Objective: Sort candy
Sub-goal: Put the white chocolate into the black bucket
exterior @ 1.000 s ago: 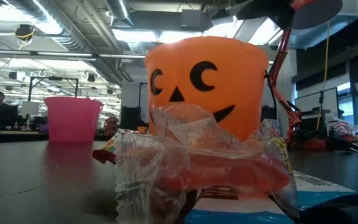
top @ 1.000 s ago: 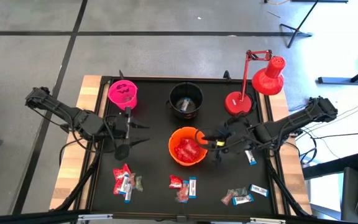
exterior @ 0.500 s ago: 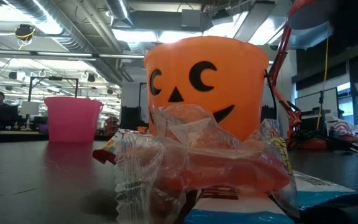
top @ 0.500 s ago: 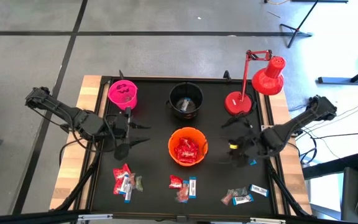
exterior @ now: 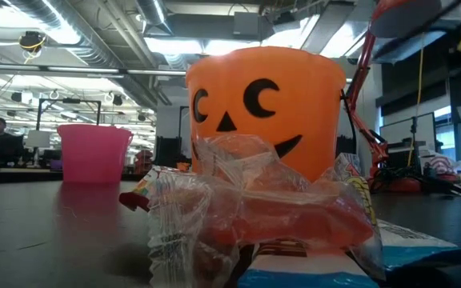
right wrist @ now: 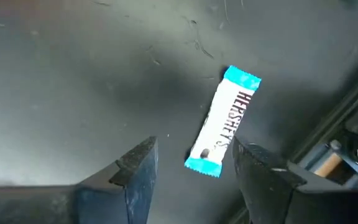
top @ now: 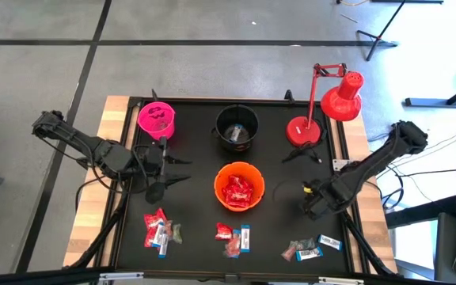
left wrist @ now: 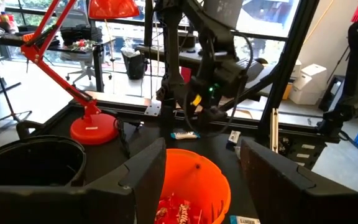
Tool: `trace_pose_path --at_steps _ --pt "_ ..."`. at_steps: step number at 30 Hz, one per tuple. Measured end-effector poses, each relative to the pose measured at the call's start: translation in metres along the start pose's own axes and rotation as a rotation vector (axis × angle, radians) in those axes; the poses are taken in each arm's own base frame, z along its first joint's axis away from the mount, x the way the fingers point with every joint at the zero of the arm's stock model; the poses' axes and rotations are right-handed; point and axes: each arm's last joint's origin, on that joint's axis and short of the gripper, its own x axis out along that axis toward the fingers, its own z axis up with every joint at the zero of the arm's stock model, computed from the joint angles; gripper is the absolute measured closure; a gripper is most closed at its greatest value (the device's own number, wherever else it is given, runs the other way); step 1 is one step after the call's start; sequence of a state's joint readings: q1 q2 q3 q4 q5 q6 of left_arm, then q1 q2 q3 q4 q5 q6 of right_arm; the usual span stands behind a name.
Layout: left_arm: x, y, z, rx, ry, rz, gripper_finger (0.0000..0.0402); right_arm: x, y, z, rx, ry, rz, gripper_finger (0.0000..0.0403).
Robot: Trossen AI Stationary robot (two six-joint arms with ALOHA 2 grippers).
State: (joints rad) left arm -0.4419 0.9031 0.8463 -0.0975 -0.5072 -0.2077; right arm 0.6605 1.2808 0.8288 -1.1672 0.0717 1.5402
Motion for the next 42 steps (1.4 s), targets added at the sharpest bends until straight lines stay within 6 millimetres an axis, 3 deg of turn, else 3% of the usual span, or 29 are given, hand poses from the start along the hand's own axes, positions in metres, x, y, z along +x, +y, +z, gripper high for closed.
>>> trace_pose_path --at_steps 10,18,25,28,37,42 --pt "0.0 0.0 0.0 0.001 0.001 0.0 0.0205 0.04 -0.02 -0.006 0.091 0.097 -0.104 0.0198" --pt "0.0 0.0 0.0 0.001 0.002 0.001 0.0205 0.071 -0.021 -0.01 0.09 0.163 0.03 0.0198" --pt "0.0 0.0 -0.001 0.001 0.005 0.002 0.0205 0.069 -0.02 -0.01 0.076 0.148 0.047 0.0202" --pt "0.0 0.0 -0.001 0.0 0.005 0.002 0.0205 0.066 -0.019 -0.009 0.07 0.115 0.052 0.0226" --pt "0.0 0.0 -0.001 -0.001 0.005 0.008 0.0205 0.062 -0.017 -0.007 0.051 0.052 0.062 0.0358" --pt "0.0 0.0 -0.001 -0.019 0.005 0.008 0.0206 0.055 -0.012 -0.005 0.03 0.007 0.075 0.0368"
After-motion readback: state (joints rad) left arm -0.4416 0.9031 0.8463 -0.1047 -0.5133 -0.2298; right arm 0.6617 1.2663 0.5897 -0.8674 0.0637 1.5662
